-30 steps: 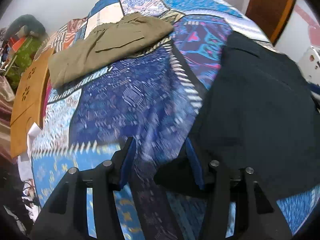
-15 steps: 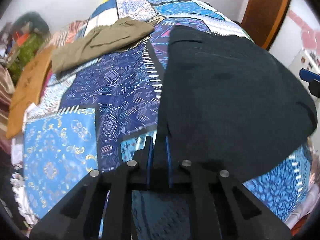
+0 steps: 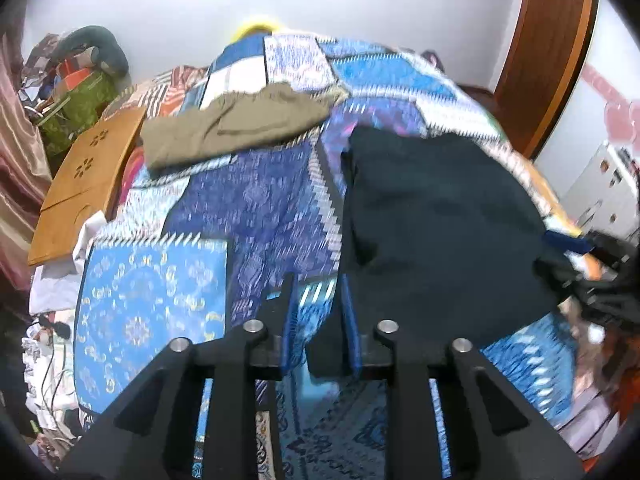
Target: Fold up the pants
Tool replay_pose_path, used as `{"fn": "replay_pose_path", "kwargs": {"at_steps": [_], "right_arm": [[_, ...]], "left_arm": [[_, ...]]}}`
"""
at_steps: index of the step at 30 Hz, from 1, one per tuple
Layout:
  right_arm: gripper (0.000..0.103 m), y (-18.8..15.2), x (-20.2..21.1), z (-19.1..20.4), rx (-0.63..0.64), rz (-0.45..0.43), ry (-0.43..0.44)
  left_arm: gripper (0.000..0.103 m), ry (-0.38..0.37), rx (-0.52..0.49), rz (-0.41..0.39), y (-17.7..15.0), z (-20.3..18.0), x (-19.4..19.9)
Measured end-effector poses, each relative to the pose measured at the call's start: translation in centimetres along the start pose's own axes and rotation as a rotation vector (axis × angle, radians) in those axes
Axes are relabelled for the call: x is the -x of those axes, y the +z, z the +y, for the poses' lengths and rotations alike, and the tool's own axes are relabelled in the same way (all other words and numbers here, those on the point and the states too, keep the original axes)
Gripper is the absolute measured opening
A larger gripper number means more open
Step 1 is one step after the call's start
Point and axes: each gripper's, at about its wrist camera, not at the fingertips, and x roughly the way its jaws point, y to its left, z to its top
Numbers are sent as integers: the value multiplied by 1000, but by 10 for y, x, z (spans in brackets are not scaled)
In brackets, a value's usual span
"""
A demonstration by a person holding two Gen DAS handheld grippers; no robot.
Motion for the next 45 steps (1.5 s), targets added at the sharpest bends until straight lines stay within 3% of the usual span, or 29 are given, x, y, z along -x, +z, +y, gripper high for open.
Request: {"fn": "replay_pose_path", "kwargs": {"at_steps": [2,7,9,10,13,14,19,23,25,29,35,37,39,43,44,45], "right_arm": [[45,2,-2,-1,8,-7,-29],[45,10,10,-15,-80,-5,37],[45,16,18,-19,-96,-30,41],[45,20,21,-21,-100,-48,46],[45,36,23,-22,-103,-99,68],[45,41,20,-20,-98,-106,72],[43,57,-17,-10,-39,-53,108],[35,53,-44,-9,-15,6,93],[28,50,-47,-12,-13,3,72],[25,50,-47,-18,-40,13,84],[30,48,-28,-20,-61,7,77],[45,47,-17,-24,-77,-9,73],[51,45,-3,-29,-87,-34,40],[52,45,19,-36,-92,-57,-7],[54,44,25,-38,-101,-64,-12],[61,44,28,-40,-107,-66,-16]], "left_arm": [[29,-16,-12,-28,11,-7,5],[45,-68,-58,-73,36,-32,4],[45,-92,-80,-84,43,-43,-1],[44,-107,-98,-91,46,-49,-4],[19,-161,-154,-63,53,-66,-22],[17,-183,-168,-44,55,-72,-29],[17,-201,-221,-2,57,-89,-55],[17,-179,-189,52,56,-81,-81],[16,-163,-185,61,53,-79,-92],[14,-146,-169,70,52,-80,-101],[14,-175,-127,67,53,-70,-84],[14,-177,-120,52,52,-66,-70],[17,-157,-121,30,53,-65,-58],[47,-98,-120,-36,51,-55,-31],[50,-84,-113,-55,51,-51,-24],[51,-72,-110,-69,51,-49,-20]]}}
